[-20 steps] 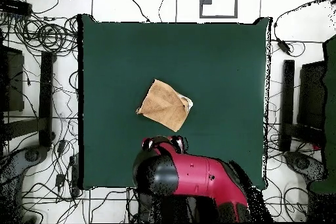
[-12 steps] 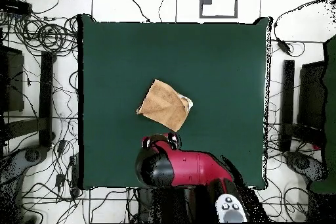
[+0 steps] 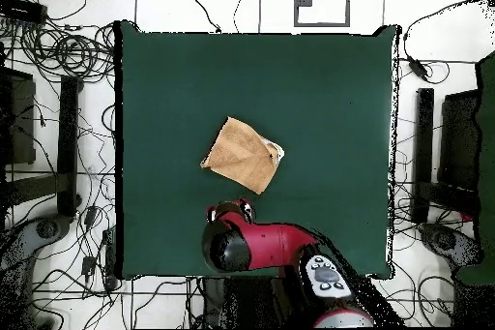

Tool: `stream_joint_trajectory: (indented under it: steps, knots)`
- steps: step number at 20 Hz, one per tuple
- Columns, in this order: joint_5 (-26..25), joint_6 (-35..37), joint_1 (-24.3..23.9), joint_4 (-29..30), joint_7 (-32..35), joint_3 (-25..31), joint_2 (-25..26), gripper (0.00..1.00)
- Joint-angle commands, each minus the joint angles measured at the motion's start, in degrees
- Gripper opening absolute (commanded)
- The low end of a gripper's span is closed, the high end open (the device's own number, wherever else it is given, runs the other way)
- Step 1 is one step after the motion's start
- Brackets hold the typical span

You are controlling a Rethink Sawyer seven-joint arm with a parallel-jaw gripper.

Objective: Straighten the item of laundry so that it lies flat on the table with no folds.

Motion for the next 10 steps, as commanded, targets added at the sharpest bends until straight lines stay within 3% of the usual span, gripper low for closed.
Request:
stream_joint_trajectory:
  steps: [1,10]
  knots:
    - [-0.17,-6.04,0.78,-4.19,9.52,6.17,5.06,1.0]
    - [0.55,-8.75,0.84,-4.53,10.16,6.6,6.22,1.0]
